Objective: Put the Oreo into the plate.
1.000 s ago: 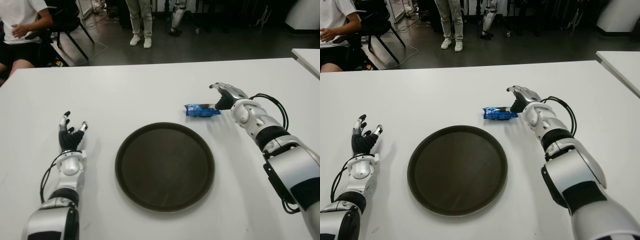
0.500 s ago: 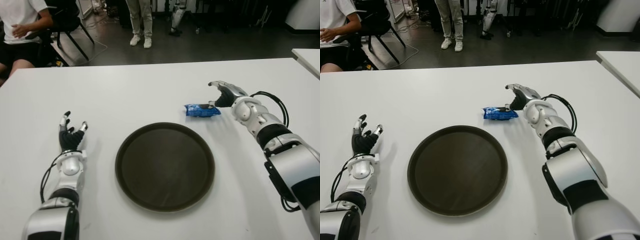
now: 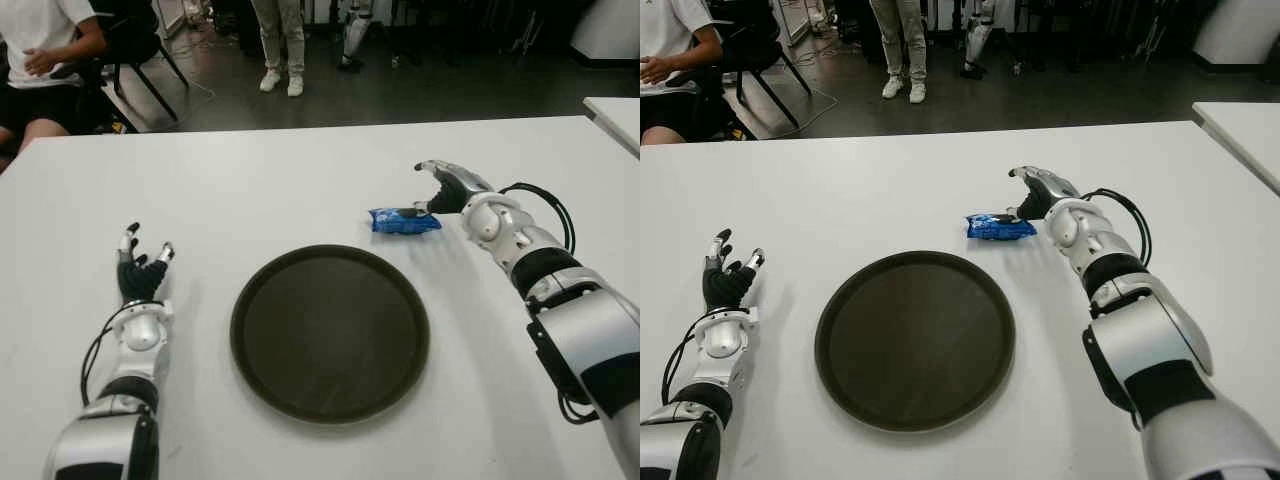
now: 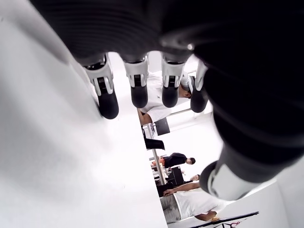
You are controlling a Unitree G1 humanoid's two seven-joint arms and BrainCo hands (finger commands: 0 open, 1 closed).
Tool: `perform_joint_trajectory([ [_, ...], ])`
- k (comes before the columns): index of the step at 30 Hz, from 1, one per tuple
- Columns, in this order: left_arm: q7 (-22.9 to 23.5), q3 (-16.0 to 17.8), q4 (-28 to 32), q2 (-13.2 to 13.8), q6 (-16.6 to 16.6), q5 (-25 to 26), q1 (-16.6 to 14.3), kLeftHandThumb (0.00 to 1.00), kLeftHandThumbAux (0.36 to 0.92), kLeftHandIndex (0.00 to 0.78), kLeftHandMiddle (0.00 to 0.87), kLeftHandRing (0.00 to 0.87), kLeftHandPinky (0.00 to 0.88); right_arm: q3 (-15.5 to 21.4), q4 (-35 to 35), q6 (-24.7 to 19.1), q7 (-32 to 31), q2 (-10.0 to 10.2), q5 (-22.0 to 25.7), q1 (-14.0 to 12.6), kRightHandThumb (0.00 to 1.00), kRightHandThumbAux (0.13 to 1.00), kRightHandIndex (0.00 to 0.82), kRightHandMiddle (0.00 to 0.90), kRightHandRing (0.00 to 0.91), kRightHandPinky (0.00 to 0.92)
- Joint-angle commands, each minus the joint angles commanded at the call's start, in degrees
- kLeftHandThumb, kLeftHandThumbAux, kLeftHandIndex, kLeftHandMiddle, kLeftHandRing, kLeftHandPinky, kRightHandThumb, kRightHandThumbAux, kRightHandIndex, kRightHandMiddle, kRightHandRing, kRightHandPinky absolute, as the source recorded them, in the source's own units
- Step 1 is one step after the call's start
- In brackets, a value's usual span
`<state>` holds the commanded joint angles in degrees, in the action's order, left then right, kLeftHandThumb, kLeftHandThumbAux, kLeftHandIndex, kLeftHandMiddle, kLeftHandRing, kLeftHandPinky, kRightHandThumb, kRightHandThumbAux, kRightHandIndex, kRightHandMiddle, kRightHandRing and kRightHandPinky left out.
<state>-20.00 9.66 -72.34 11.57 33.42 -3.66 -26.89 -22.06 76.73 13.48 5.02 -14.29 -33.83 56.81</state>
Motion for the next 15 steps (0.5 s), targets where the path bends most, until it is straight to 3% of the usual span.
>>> perform_joint_trajectory([
  [8, -0.53, -0.53, 0.10, 0.25, -0.09, -0.76, 0.11, 0.000, 0.684, 0.040, 0.028, 0.009, 0.012, 0.27, -0.12, -0.22, 0.24, 0.75, 0.36, 0.09, 0.388, 0.708, 0.000, 0.000, 0.000, 0.021],
  [15, -1.21, -1.17, 0.02, 0.50, 0.26, -1.35, 0.18, 0.000, 0.708, 0.049, 0.049, 0.030, 0.029, 0.04, -0.10, -0.68, -0.21, 1.44, 0.64, 0.35, 0.450, 0.709, 0.000, 0.013, 0.032, 0.088],
])
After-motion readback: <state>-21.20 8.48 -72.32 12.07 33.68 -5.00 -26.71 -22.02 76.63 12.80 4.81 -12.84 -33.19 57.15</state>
